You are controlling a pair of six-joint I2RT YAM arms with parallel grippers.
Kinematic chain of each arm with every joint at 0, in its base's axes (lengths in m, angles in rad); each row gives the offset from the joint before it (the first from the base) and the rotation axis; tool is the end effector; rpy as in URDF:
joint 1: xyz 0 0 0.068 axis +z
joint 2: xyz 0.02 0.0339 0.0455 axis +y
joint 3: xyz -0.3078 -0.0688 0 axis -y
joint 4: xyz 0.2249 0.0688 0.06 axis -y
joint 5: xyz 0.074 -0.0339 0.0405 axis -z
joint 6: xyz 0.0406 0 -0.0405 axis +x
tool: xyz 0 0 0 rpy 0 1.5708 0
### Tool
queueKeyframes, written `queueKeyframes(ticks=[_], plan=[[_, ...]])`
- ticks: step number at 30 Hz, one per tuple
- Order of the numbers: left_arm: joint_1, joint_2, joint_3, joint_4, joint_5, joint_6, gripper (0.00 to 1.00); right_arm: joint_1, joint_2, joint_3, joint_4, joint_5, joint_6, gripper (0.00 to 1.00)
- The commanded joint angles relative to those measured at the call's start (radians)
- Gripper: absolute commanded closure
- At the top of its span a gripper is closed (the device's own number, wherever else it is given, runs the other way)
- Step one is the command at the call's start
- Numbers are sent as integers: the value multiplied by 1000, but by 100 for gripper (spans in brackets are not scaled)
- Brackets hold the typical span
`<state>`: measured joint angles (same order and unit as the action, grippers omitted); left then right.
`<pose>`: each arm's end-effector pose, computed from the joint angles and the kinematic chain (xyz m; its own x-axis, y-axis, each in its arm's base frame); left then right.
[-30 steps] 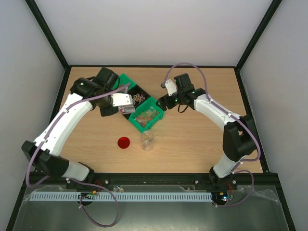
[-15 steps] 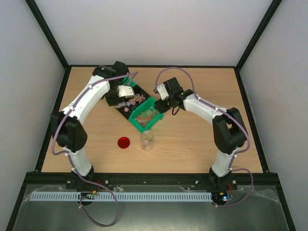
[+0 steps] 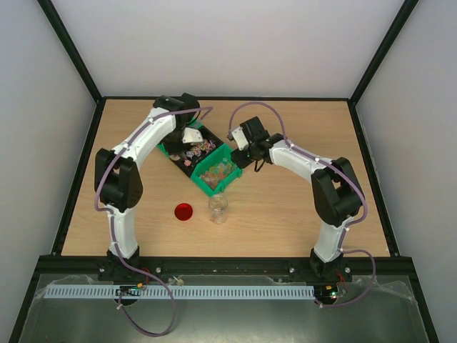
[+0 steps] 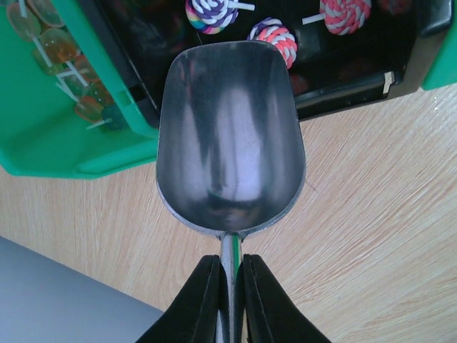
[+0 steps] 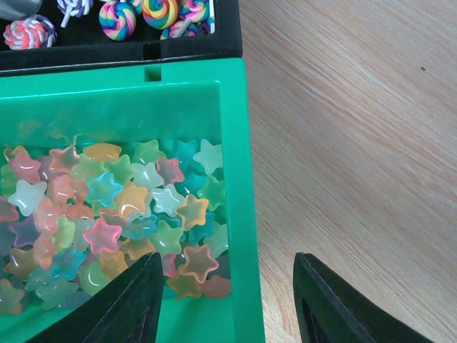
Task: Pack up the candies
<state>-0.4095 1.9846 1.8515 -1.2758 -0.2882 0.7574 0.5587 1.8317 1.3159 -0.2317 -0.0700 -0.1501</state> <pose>0.3650 -0.1458 0.3135 -0.4244 0.9023 0.0756 0.8688 0.3823 0.3146 0.3450 0.2190 0.2743 -0.4844 -0.4787 -0.7323 -0.6520 0.7556 -0.0627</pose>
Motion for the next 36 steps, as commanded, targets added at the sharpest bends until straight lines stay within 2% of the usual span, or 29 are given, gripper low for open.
queueKeyframes(ticks=[1,9,16,27,36], plan=[[-5,41,34,-22,-21,-1,98,13,23,21,0,2,-6,51],[-3,114,61,-20,24,-9,98,17,35,12,14,4,-18,56],[23,139,36,29,174,-34,98,18,32,-5,29,-1,-35,65],[42,-5,-299,356,337,-30,98,18,19,-24,41,-17,-57,74],[56,-76,-492,614,466,-82,98,18,13,-28,40,-33,-62,76]])
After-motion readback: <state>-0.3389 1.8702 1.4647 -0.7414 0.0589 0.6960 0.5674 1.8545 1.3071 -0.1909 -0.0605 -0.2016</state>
